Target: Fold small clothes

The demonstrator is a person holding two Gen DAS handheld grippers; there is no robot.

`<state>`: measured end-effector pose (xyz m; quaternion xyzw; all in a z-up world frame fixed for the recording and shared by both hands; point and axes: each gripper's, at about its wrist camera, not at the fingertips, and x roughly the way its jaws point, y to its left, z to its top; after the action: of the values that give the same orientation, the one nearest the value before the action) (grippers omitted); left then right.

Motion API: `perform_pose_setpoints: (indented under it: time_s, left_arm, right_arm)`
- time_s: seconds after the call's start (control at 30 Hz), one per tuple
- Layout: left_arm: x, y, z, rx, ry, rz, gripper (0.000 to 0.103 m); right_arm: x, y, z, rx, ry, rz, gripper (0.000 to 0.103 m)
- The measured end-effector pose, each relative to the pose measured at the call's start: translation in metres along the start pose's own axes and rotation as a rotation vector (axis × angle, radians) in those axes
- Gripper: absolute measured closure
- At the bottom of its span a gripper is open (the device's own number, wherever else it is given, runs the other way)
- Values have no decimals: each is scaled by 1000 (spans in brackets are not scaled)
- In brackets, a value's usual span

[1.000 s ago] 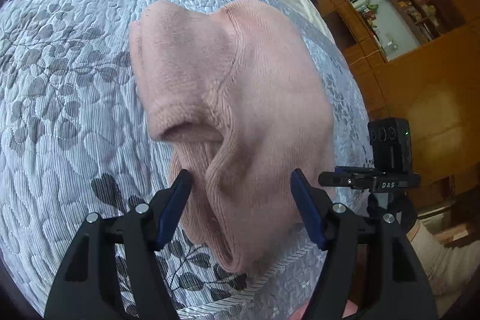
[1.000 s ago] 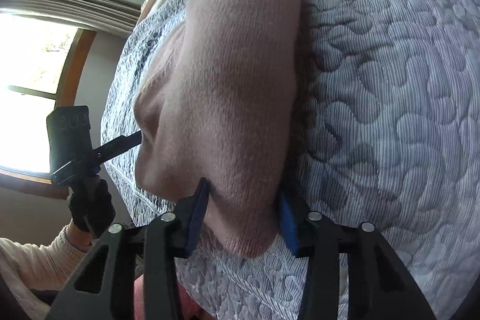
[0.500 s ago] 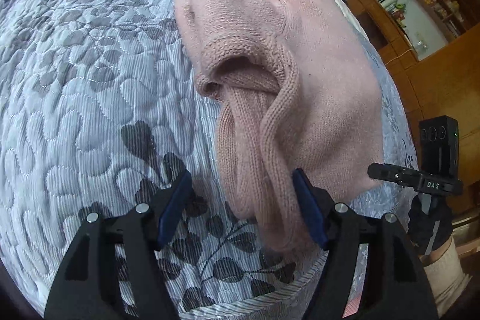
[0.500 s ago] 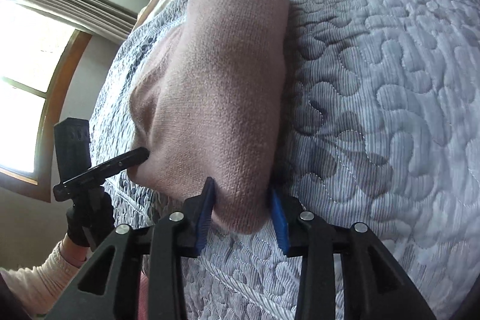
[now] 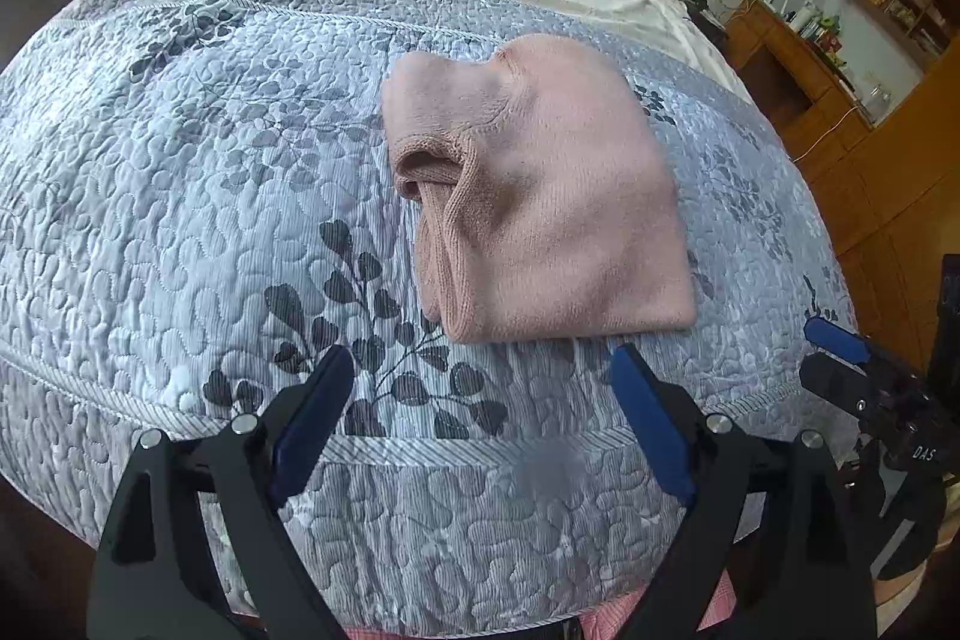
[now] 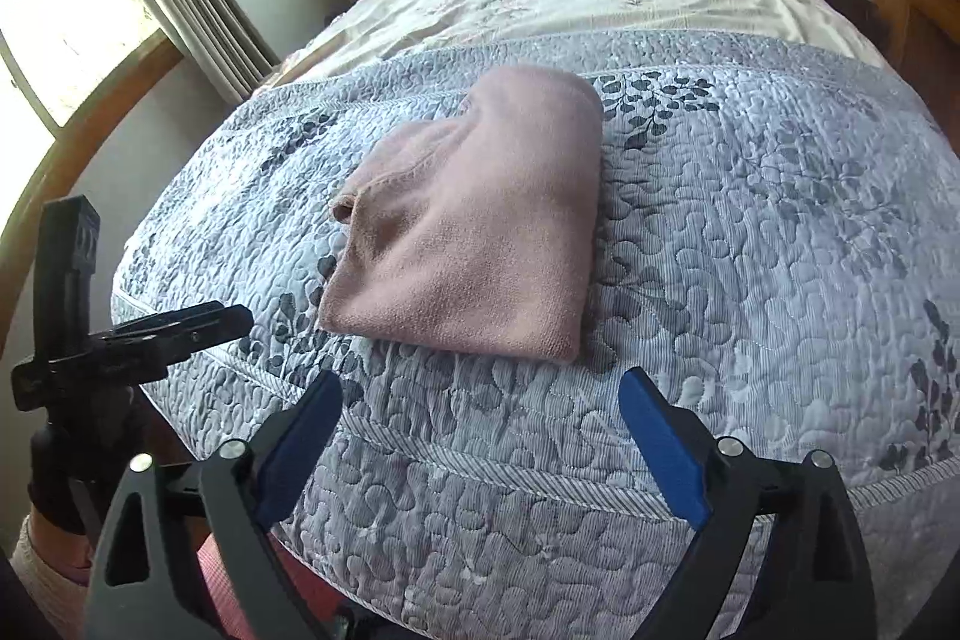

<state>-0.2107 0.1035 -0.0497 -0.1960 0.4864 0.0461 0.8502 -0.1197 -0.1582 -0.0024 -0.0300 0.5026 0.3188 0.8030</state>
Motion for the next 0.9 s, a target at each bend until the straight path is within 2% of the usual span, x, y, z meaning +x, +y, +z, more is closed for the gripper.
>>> perform_pose_setpoints:
  time_s: [0.43,0.67,0.9]
  left_arm:
    - [-24,-1,-16,57,-46,133,14]
    - [-29,-14,-16,120,-61,161,13]
    - [-33,-29,-19,139,-56,148,13]
  right_arm:
    - [-5,24,6,20,-23,-278,4]
    - [-7,19,10,31,-18,-345,4]
    - [-10,20,9,39,27,-419,4]
